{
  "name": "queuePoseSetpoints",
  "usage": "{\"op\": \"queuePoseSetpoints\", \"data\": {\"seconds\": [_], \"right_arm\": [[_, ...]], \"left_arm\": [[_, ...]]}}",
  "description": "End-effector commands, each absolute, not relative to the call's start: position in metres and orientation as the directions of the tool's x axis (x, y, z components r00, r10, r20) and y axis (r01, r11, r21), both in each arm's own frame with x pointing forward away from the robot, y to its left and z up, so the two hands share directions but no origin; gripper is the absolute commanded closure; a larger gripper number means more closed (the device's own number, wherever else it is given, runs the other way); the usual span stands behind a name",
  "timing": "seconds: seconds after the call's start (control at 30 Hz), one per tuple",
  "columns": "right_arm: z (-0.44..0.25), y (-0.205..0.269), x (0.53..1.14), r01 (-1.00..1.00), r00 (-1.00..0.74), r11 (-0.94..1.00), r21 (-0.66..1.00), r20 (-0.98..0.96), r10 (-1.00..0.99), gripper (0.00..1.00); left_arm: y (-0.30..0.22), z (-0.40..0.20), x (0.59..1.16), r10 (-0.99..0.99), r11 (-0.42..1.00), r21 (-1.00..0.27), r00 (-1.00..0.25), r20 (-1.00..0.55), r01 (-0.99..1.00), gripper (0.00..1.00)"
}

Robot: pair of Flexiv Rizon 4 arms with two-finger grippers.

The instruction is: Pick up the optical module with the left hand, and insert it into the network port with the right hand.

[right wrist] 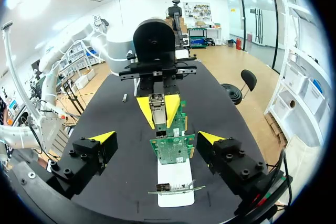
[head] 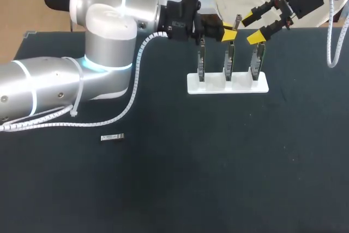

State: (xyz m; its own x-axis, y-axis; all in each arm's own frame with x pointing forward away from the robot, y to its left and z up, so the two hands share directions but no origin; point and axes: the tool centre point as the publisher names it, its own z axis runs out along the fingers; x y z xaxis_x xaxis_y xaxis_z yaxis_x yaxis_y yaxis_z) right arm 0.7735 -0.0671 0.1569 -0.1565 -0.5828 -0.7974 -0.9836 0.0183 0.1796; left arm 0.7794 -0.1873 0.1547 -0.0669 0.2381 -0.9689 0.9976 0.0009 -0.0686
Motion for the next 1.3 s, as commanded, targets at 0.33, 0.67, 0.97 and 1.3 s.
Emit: {"op": "queuePoseSetpoints", "data": {"seconds": [0.33,0.67,0.97,1.3], "right_arm": [[0.157,-0.067,0.772,-0.984,-0.156,0.021,0.177,-0.797,-0.583,0.00],[0.164,-0.070,0.783,-0.991,-0.129,0.038,0.131,-0.809,-0.573,0.00],[0.177,-0.067,0.796,-0.991,-0.108,-0.008,0.135,-0.827,-0.552,0.00],[0.185,-0.059,0.796,-0.987,-0.099,-0.052,0.152,-0.828,-0.552,0.00]], "left_arm": [[-0.189,0.155,0.783,0.244,-0.005,-0.072,-0.068,-0.967,0.997,1.00],[-0.189,0.155,0.783,0.244,-0.005,-0.072,-0.068,-0.967,0.997,1.00],[-0.189,0.155,0.783,0.244,-0.005,-0.072,-0.068,-0.967,0.997,1.00],[-0.189,0.155,0.783,0.244,-0.005,-0.072,-0.068,-0.967,0.997,1.00]]}}
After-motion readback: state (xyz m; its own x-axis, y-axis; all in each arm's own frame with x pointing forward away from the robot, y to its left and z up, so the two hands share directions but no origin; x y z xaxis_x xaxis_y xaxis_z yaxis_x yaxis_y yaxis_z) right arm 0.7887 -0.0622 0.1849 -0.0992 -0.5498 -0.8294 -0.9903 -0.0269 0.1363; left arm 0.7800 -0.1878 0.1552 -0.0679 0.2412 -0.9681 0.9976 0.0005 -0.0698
